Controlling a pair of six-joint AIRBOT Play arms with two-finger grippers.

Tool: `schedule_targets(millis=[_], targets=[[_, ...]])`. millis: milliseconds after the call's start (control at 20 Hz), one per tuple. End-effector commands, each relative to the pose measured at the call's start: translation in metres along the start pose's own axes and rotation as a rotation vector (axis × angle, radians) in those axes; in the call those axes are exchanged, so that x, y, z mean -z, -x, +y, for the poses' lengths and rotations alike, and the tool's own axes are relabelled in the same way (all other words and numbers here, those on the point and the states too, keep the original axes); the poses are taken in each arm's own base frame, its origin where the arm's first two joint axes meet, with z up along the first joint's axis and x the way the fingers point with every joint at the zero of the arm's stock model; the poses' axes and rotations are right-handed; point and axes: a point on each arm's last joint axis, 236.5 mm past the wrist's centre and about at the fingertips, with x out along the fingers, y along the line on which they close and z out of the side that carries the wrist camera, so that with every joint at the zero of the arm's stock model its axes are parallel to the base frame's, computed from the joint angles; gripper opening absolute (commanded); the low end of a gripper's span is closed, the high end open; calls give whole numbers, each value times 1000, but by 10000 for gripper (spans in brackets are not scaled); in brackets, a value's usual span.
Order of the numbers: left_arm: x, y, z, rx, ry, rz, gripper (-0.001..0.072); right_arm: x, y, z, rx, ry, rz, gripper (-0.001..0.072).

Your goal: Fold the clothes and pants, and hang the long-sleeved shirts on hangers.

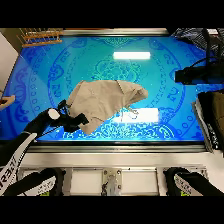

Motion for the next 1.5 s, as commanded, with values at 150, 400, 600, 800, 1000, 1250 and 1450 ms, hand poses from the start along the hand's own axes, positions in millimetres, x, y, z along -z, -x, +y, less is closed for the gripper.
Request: schedule_targets(millis=[150,400,600,800,1000,1250,1450], targets=[[-13,-8,-12,0,-41,-7,6,35,-31,0,-20,43,108,69],[-67,67,0,80,-4,-228,6,75,-82,45,-274,214,223,527],[-84,103,7,106,25,-331,6,107,-130,74,-406,374,322,527],[-83,102,7,106,25,-330,6,131,-166,102,-451,472,371,534],[-83,102,7,105,24,-330,6,111,-186,104,-399,453,279,716],[-84,102,7,105,24,-331,6,94,-200,73,-241,347,241,715],[-84,102,7,106,24,-333,6,90,-210,81,-259,307,215,715]])
